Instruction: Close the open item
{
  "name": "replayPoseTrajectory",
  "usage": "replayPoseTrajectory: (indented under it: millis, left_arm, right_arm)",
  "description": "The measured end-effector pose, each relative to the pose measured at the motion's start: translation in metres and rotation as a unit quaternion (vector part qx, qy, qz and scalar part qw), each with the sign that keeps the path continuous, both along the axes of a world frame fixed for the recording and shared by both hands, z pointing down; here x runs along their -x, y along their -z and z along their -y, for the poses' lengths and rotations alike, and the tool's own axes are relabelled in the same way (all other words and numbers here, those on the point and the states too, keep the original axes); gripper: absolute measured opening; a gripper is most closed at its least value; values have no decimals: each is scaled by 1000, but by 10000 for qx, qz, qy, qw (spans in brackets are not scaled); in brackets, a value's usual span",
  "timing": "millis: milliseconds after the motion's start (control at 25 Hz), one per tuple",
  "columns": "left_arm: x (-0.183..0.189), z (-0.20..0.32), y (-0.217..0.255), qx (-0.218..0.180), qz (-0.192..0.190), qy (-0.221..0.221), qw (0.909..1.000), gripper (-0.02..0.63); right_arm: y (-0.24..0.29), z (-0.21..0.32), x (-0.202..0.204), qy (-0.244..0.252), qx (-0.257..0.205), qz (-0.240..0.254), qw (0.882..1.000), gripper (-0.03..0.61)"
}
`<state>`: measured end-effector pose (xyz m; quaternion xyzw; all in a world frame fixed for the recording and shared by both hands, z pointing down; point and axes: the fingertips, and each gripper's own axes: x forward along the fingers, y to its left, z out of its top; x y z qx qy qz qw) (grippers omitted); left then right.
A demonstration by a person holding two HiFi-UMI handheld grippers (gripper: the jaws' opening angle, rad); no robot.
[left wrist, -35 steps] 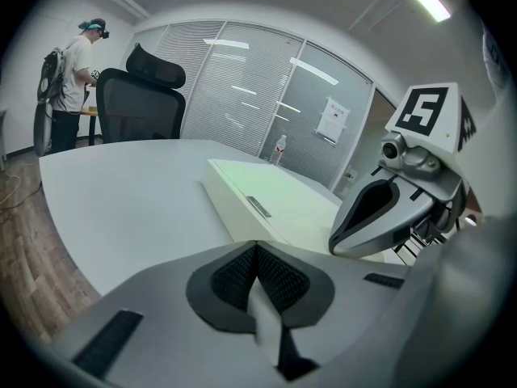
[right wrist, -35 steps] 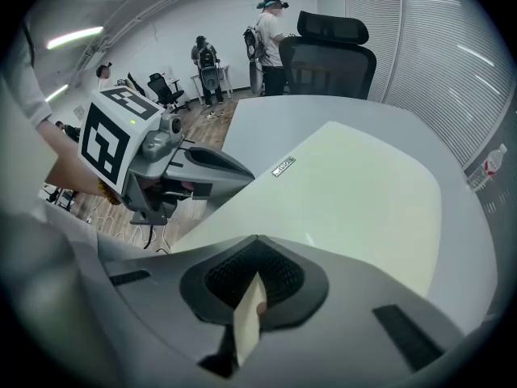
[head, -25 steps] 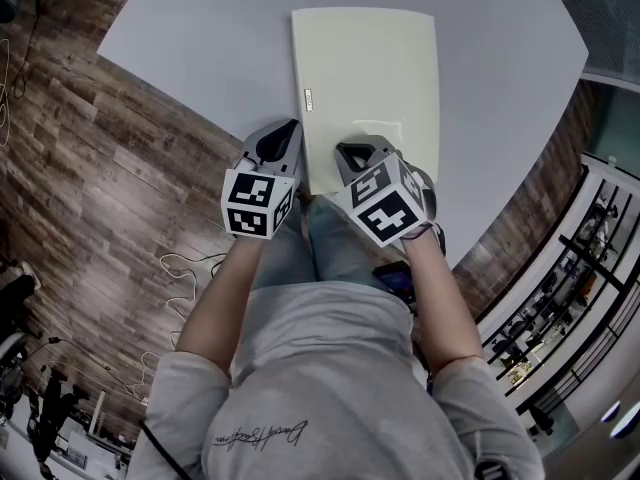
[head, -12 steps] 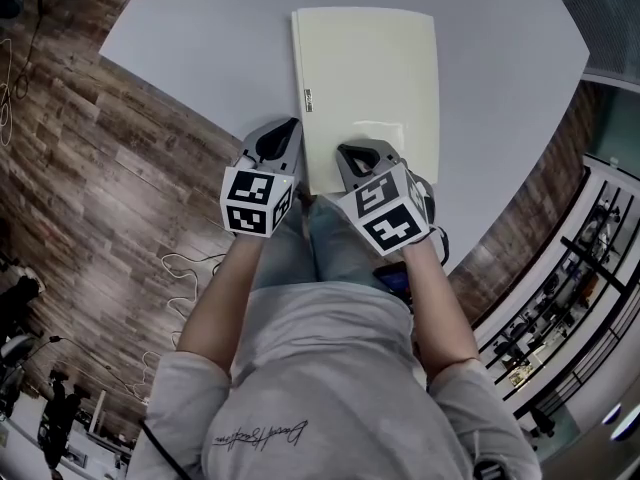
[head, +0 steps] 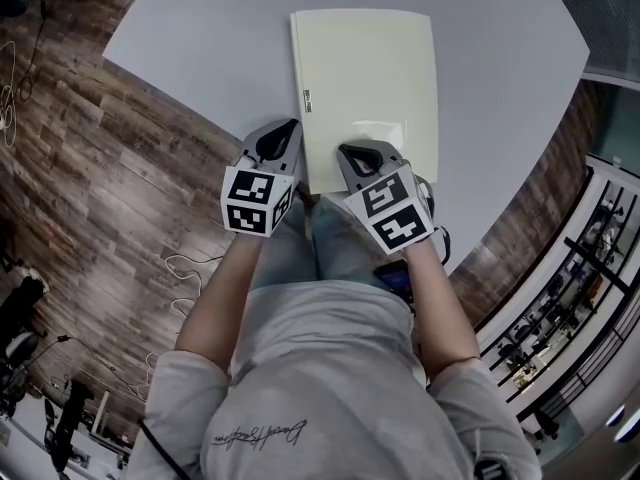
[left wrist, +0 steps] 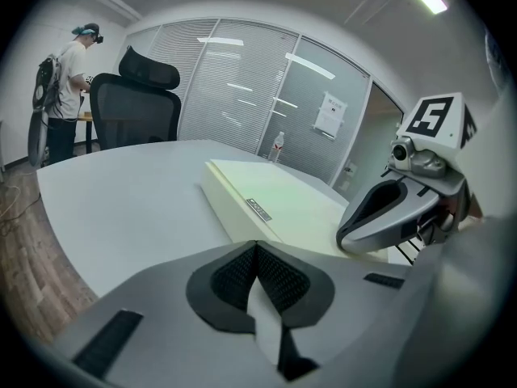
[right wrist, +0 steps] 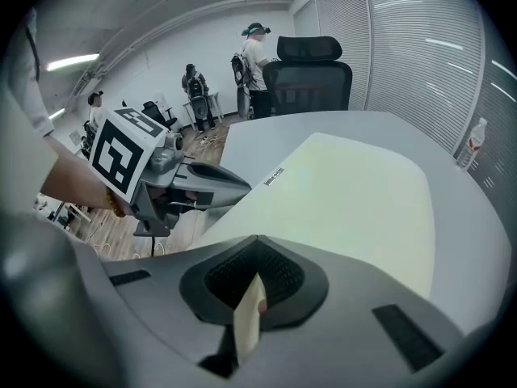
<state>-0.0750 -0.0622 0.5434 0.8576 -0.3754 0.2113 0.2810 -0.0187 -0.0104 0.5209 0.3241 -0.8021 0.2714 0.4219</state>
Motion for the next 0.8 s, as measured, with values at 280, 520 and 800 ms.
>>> replayPoseTrajectory:
  millis: [280, 520, 800]
  left_arm:
    - [4, -2, 15, -120, 174, -147, 9997, 9]
    - [-4, 2, 41, -368, 164, -297, 9987, 9]
    - [-11, 5, 67, -577, 127, -351, 9976, 9]
  right_arm:
    - [9, 3, -3, -58, -125, 174, 9998, 12]
    - [24, 3, -13, -200, -383, 372, 9984, 14]
    - [52, 6, -41, -505, -918, 447, 9935, 12]
